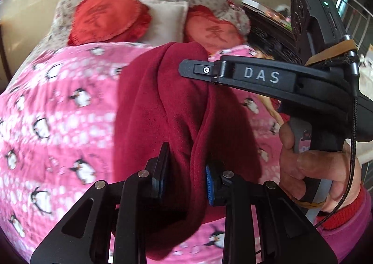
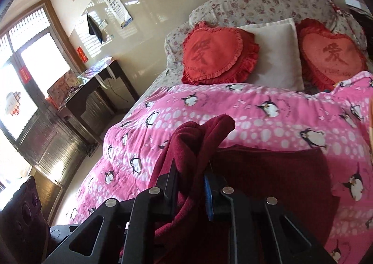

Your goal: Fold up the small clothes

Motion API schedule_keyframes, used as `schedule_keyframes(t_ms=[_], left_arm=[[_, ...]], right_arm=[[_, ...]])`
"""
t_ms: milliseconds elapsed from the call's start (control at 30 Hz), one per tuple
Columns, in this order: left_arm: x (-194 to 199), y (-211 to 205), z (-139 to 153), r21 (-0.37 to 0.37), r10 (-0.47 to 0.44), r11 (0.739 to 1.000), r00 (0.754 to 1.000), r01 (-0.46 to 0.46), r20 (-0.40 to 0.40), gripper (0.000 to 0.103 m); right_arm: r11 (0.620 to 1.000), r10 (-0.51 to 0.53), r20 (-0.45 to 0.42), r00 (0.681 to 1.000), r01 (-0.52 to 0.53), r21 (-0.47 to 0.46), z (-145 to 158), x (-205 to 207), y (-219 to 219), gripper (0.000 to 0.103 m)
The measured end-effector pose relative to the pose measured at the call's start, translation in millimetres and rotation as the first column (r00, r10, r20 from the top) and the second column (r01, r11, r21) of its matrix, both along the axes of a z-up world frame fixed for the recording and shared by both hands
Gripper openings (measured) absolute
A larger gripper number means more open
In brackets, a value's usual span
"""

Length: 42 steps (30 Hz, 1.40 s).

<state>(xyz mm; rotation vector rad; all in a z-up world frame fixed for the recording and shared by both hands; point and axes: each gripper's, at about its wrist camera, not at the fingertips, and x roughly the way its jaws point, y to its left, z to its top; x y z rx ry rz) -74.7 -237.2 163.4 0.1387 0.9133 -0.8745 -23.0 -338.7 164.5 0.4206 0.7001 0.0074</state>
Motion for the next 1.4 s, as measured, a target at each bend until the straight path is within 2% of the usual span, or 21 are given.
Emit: schedule_keyframes(t_ms=[167,333,433,500,533,567,600,633,733,833,933,1033,1133,1233,1333,1400], left_arm=[[-31,-64,-12,0.050,-0.081,0.996,0.997,0.079,0.021,0.025],[-45,-101,-30,0.068,-0.118,0.990,0.992,0.121,-0.045,0.025],[-50,-106,-31,0.099,-0.129,0.986,0.989,0.136,-0.076,0.027],[-52,-99,-22,0.085,-0.153,0.983,0.982,0.162,-0.111,0.027],[-52,-91,-14,0.068,-0.167,0.982,0.977,0.177,-0.131,0.028],[-52,-84,-7,0.055,-0.179,0.981,0.975,0.187,-0.134,0.033],[-54,-73,1,0.043,-0.185,0.981,0.976,0.191,-0.117,0.035],[-54,-61,7,0.041,-0.177,0.983,0.980,0.181,-0.086,0.041],[-51,-25,17,0.059,-0.120,0.991,0.992,0.118,0.040,0.053],[-45,-6,7,0.111,-0.057,0.993,0.993,0.045,0.105,0.053],[-37,-5,-16,0.165,-0.008,0.986,0.995,-0.009,0.102,0.053],[-29,-7,-42,0.199,0.011,0.980,0.999,-0.021,0.053,0.053],[-30,-10,-55,0.198,0.013,0.980,0.999,-0.021,0.038,0.053],[-31,-15,-65,0.202,0.000,0.979,1.000,-0.005,0.020,0.053],[-36,-22,-66,0.213,-0.001,0.977,0.999,-0.011,0.053,0.056],[-34,-25,-66,0.217,0.002,0.976,0.999,-0.013,0.054,0.056]], right_arm=[[0.995,-0.094,-0.004,0.996,0.094,0.013,-8,-45,-56,0.016],[0.984,-0.180,-0.058,0.982,0.179,-0.024,-29,-74,-92,0.015],[0.976,-0.217,-0.110,0.970,0.219,0.003,-54,-81,-109,0.015],[0.972,-0.225,-0.116,0.967,0.232,0.045,-66,-83,-115,0.016],[0.970,-0.229,-0.119,0.966,0.237,0.053,-68,-85,-117,0.018],[0.966,-0.244,-0.116,0.963,0.252,0.057,-66,-89,-119,0.029],[0.962,-0.259,-0.109,0.960,0.266,0.055,-63,-93,-120,0.039],[0.955,-0.287,-0.097,0.953,0.293,0.050,-57,-99,-121,0.042],[0.952,-0.295,-0.046,0.954,0.298,0.074,-35,-123,-115,0.044],[0.973,-0.227,-0.027,0.973,0.228,0.037,-19,-131,-90,0.044],[0.989,-0.146,-0.014,0.989,0.146,-0.033,-14,-137,-53,0.044],[0.996,-0.080,-0.021,0.997,0.079,-0.047,-23,-136,-28,0.040],[0.992,-0.071,-0.106,0.992,0.059,-0.111,-46,-132,-17,0.033],[0.972,-0.133,-0.214,0.968,0.085,-0.220,-79,-134,-20,0.030],[0.982,-0.145,-0.199,0.969,0.116,-0.148,-95,-143,-32,0.031],[0.982,-0.151,-0.194,0.969,0.125,-0.142,-93,-146,-33,0.030]])
